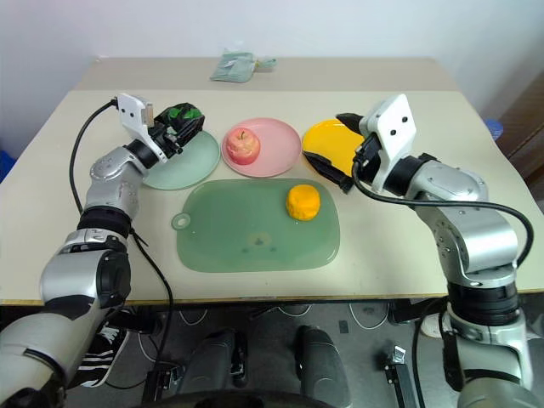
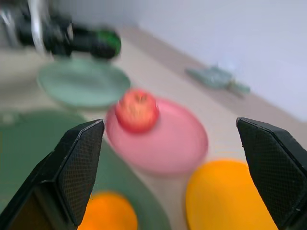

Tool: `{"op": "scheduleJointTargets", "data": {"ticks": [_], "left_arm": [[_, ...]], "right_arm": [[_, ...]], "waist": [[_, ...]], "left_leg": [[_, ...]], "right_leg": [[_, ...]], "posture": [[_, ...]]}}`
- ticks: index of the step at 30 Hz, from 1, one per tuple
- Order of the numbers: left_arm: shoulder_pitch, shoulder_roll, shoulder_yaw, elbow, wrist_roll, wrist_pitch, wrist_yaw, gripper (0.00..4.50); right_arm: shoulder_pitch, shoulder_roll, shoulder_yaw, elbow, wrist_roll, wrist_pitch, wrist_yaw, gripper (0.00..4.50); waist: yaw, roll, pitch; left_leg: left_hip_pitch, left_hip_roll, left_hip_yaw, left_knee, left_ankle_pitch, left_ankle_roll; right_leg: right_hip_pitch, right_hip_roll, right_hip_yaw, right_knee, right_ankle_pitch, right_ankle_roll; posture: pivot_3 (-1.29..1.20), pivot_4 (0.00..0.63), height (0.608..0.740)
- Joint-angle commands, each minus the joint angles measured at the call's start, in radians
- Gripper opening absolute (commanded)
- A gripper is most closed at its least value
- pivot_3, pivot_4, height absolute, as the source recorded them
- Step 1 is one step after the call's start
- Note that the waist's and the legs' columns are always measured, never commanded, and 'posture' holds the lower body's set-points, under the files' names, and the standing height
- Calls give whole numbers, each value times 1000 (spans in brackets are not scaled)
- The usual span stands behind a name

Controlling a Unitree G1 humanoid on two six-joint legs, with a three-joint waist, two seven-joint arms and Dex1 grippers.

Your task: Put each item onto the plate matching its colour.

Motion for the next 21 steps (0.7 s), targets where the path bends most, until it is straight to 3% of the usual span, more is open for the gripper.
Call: {"op": "scheduleJointTargets", "data": {"ticks": [1, 15, 18, 21], "left_arm": [[13, 25, -14, -3, 37, -8, 81, 3142], [19, 69, -51, 52, 113, -33, 202, 3142], [14, 72, -48, 48, 107, -46, 187, 4419], [1, 79, -31, 37, 82, -69, 150, 4468]], "right_arm": [[-11, 4, -12, -67, 58, 1, 28, 4500], [21, -15, -5, -98, 100, 12, 71, 4500], [31, -24, 3, -94, 79, 2, 74, 4500], [37, -29, 14, -84, 60, 1, 67, 4500]], "waist": [[1, 0, 0], [0, 0, 0], [0, 0, 0], [0, 0, 0]], "left_leg": [[0, 0, 0, 0, 0, 0], [0, 0, 1, 0, 0, 0], [0, 0, 1, 0, 0, 0], [0, 0, 1, 0, 0, 0]], "right_leg": [[0, 0, 0, 0, 0, 0], [0, 0, 0, 0, 0, 0], [0, 0, 0, 0, 0, 0], [0, 0, 0, 0, 0, 0]], "posture": [[0, 150, 740], [0, 150, 740], [0, 150, 740], [0, 150, 740]]}}
